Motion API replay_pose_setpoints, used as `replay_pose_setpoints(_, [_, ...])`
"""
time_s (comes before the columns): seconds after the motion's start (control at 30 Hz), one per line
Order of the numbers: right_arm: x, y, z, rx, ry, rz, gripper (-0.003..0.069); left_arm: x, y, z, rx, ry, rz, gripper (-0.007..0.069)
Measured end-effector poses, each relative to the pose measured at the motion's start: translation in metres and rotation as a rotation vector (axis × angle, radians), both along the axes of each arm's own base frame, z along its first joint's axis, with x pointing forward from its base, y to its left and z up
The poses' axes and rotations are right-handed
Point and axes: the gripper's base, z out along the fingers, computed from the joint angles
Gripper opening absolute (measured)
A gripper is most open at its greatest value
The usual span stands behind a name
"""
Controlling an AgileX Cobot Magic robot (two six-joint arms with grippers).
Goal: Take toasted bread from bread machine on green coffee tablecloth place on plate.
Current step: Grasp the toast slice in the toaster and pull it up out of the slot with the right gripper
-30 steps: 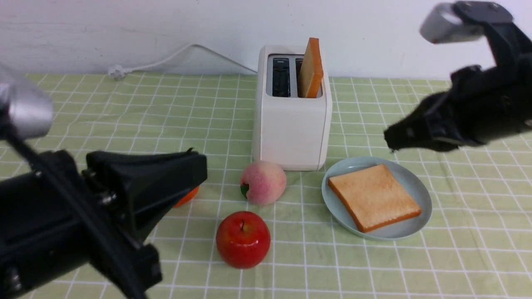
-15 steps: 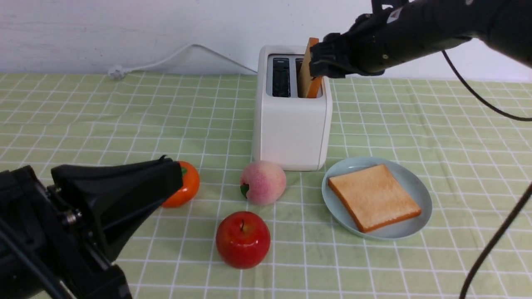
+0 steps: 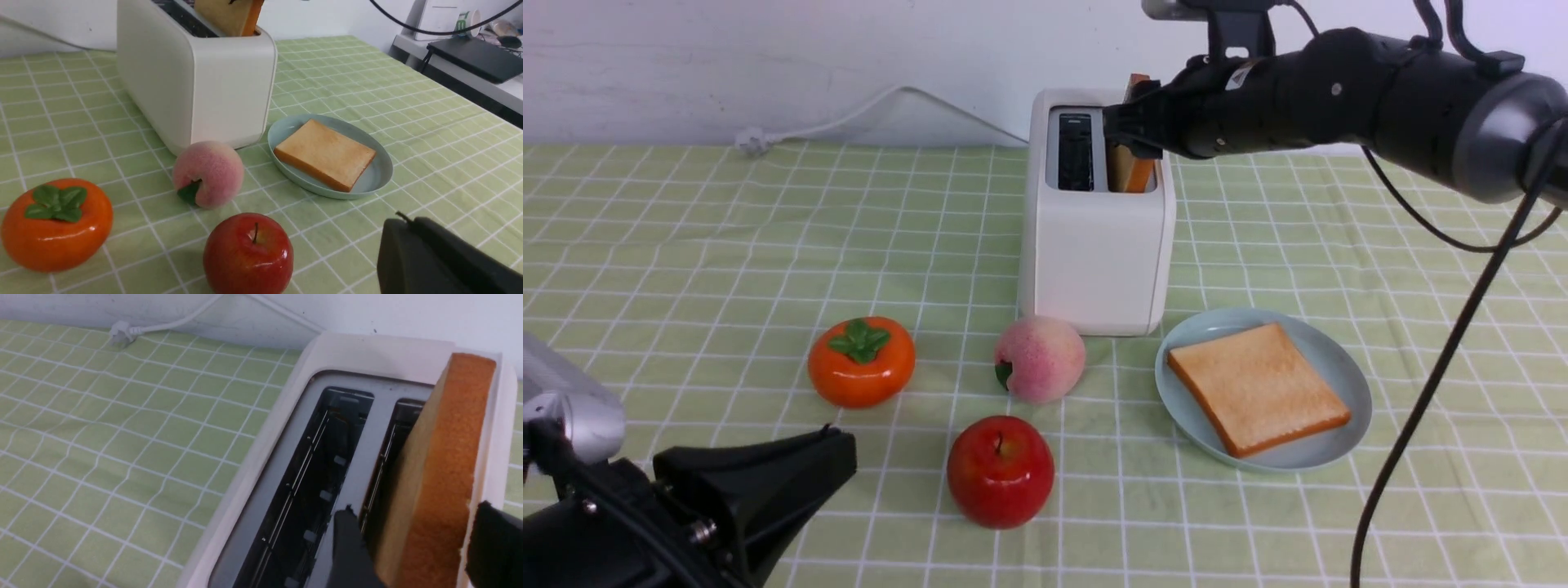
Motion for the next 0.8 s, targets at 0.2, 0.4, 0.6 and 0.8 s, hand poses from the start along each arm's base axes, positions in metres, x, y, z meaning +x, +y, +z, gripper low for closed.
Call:
replay_pose_setpoints(0.2, [0.002,0.000,-0.003,-0.001,0.002,-0.002,0.0159,0.002,0.002,0.001,-0.020,-0.005,0.030,-0.0013])
replay_pose_setpoints(0.4, [0.003,0.000,-0.003,0.002,-0.009,-0.006,0.0067,0.002,0.002,0.001,-0.055,0.022,0.044,-0.0010])
replay_pose_setpoints(0.6, [-0.001,-0.001,0.009,0.015,-0.045,-0.012,0.0066,0.002,0.003,0.001,-0.059,0.021,0.051,-0.0005])
replay_pose_setpoints(0.8, [-0.032,-0.012,0.076,0.082,-0.157,-0.008,0.0062,0.003,0.004,0.002,-0.064,0.011,0.068,-0.0002])
